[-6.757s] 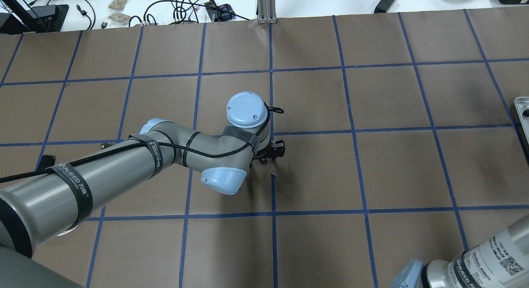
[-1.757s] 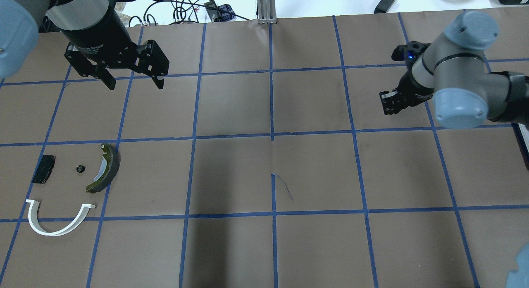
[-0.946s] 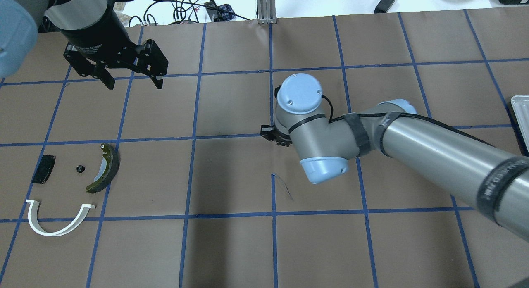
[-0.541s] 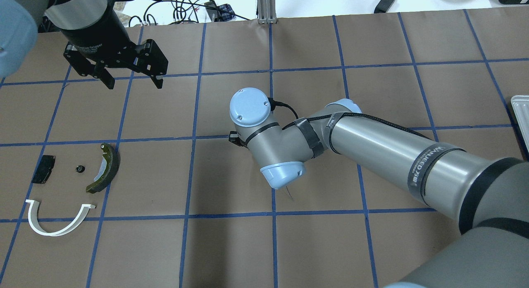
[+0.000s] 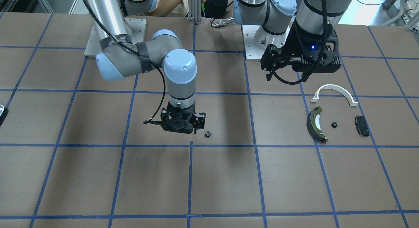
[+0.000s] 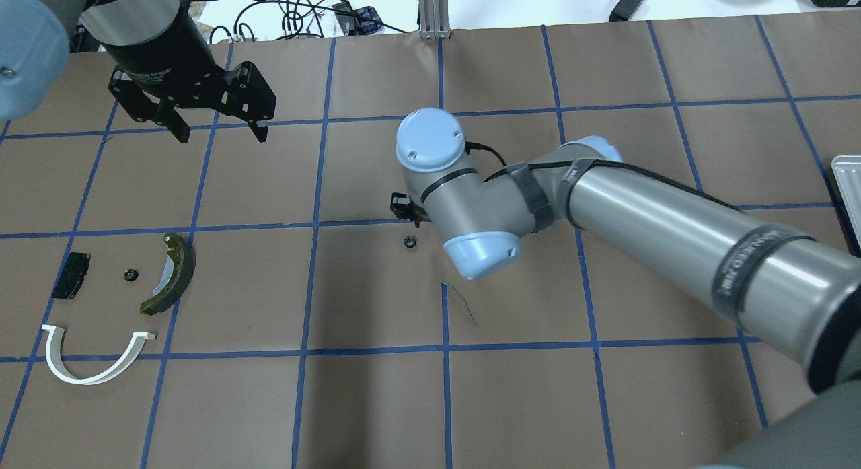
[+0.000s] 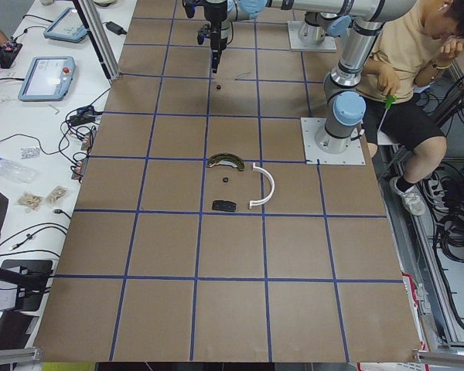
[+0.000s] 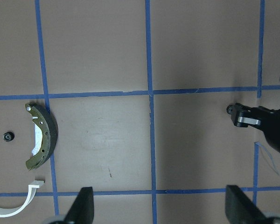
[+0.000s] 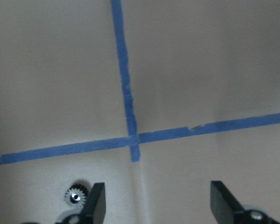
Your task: Place bearing gear from tray to pile
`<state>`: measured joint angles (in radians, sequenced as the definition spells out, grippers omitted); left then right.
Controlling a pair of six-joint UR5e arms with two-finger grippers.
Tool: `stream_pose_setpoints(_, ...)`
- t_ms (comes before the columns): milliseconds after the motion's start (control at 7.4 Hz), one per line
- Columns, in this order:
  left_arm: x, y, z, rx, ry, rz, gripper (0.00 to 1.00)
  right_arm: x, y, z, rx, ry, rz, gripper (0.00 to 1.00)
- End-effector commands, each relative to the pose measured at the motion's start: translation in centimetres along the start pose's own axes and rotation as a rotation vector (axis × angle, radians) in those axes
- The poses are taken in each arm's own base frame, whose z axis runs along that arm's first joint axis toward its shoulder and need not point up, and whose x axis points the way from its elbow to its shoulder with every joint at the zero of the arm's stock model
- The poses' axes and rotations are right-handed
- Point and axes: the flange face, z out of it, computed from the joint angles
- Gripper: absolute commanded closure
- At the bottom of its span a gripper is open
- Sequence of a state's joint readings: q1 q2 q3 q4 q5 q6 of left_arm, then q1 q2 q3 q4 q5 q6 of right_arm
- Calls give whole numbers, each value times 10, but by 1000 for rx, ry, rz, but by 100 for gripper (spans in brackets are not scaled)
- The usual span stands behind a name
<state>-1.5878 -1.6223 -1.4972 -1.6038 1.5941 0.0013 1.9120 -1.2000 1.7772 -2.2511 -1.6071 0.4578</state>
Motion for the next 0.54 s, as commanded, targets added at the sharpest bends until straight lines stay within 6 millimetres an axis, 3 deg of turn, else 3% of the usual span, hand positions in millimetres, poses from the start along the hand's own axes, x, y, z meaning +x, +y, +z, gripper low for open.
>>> stream_pose_setpoints(0,41,-25,82,-32,17,-9,0,111,-47,-63,-27,8,-8,0)
stream_pose_setpoints(135,84,-22,133,0,17,-17,0,150,-63,-97,-14,12,-32,0)
stream_pose_setpoints(270,120,-13,190,26,23,-66,0,175,-76,-124,-52,18,-60,0)
stream_pose_setpoints(405,146,7,241,34,28,-83,0,181,-81,-170,-22,25,-95,0)
